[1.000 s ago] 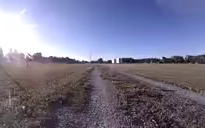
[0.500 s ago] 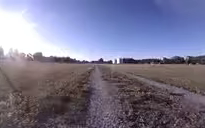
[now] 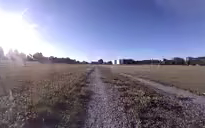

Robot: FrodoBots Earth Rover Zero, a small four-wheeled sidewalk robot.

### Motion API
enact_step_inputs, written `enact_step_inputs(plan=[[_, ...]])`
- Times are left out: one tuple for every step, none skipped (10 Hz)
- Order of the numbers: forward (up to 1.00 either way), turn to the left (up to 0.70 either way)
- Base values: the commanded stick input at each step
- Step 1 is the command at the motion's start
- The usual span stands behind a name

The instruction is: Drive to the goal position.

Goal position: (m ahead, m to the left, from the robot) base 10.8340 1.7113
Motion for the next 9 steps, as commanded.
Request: enact_step_inputs(plan=[[0.50,0.00],[0.50,0.00],[0.50,0.00],[0.50,0.00],[0.50,0.00],[0.50,0.00],[0.50,0.00],[0.50,0.00],[0.50,0.00]])
